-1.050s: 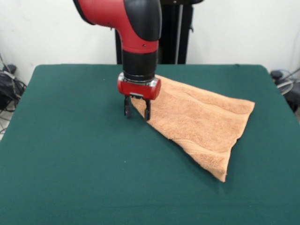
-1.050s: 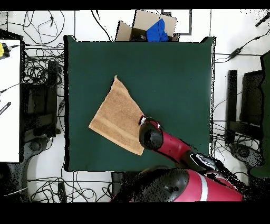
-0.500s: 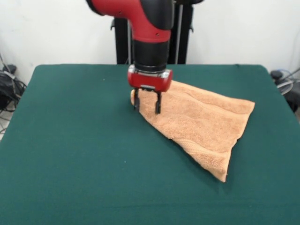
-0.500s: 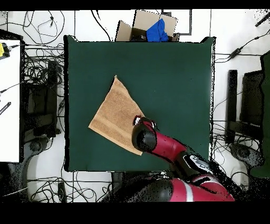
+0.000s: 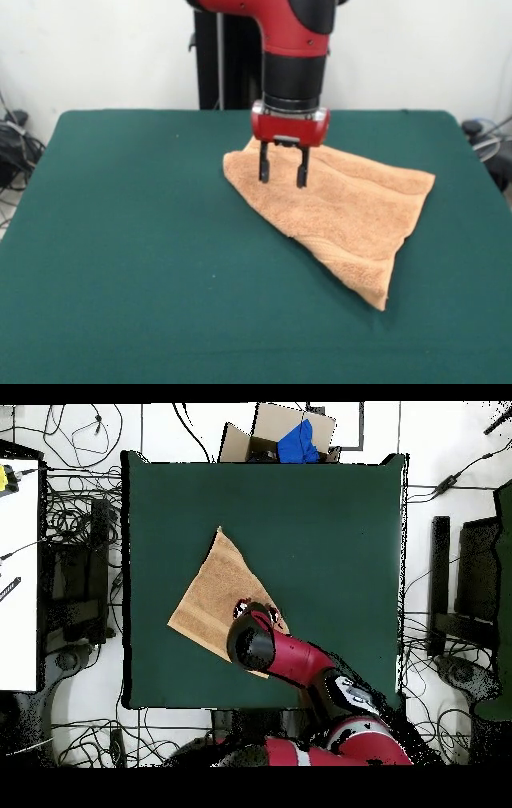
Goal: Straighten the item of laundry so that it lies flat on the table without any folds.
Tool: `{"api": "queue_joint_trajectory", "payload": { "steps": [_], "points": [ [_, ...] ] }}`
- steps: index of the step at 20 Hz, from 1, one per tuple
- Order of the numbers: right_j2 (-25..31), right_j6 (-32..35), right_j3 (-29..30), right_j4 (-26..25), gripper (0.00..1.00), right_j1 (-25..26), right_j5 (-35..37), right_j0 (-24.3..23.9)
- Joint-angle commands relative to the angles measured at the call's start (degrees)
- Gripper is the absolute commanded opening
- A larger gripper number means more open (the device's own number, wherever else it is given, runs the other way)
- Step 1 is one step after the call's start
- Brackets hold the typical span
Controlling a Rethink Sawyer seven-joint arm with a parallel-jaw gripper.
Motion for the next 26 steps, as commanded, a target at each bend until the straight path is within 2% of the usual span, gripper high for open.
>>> {"api": "queue_joint_trajectory", "payload": {
  "steps": [1, 26],
  "points": [
    [2.9, 16.7, 2.5, 4.6, 1.00, 1.4, 1.4, 1.5],
    [3.8, 19.3, 4.8, 10.2, 1.00, 1.9, -0.6, 5.9]
  ]
}}
